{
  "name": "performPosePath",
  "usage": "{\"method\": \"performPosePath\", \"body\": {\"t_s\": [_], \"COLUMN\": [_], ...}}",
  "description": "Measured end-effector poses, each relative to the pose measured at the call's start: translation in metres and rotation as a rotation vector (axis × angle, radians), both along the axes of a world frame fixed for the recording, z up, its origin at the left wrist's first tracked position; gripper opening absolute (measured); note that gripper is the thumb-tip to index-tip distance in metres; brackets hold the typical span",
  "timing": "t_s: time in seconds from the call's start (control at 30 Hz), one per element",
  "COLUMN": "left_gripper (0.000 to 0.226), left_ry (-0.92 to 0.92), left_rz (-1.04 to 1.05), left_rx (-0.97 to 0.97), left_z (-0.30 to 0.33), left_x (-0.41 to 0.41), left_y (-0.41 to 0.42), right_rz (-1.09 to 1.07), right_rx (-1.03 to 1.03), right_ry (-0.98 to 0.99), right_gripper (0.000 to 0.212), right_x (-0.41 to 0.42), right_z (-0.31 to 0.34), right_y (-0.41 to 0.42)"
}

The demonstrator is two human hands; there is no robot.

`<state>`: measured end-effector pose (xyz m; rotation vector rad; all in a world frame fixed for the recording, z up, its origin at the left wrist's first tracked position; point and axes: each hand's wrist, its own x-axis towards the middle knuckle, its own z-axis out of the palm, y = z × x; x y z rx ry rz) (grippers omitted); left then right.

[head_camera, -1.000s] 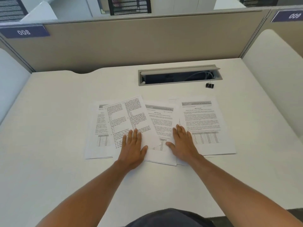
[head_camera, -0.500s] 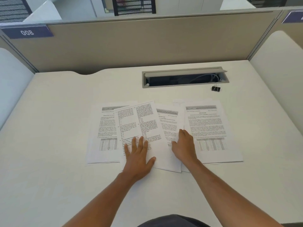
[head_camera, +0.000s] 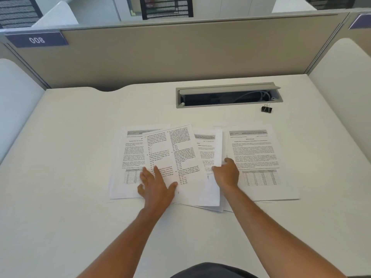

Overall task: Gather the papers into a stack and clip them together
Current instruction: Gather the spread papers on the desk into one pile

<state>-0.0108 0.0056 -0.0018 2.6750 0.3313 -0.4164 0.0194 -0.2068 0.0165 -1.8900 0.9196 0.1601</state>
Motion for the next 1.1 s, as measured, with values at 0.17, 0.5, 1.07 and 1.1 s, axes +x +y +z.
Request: {"method": "performPosePath", "body": {"t_s": [0.17,0.5,1.07,1.1], "left_gripper": [0.091,0.076,0.074,0.074], "left_ry": [-0.095,-0.078,-0.046,-0.045], "left_rz": [0.074,0.084,-0.008,-0.008], "left_rx": [0.037,0.036,0.048,0.042], "left_z": [0.009,0.012,0.014,0.014], "left_x": [0.007,0.015,0.015,0.015], "left_y": [0.002,0.015,0.013,0.014], "right_rz": [0.094,0.228,0.018,-0.003], "right_rx": [-0.036,-0.347,0.211,0.245], "right_ry": [-0.081,-0.082,-0.692,-0.673], "right_gripper": [0.028,0.021,0.026,0.027], "right_x": [-0.001,0.008,0.023,0.023], "right_z": [0.004,0.046,0.137,0.132], "right_y": [-0.004,-0.036,-0.050,-0.050]}}
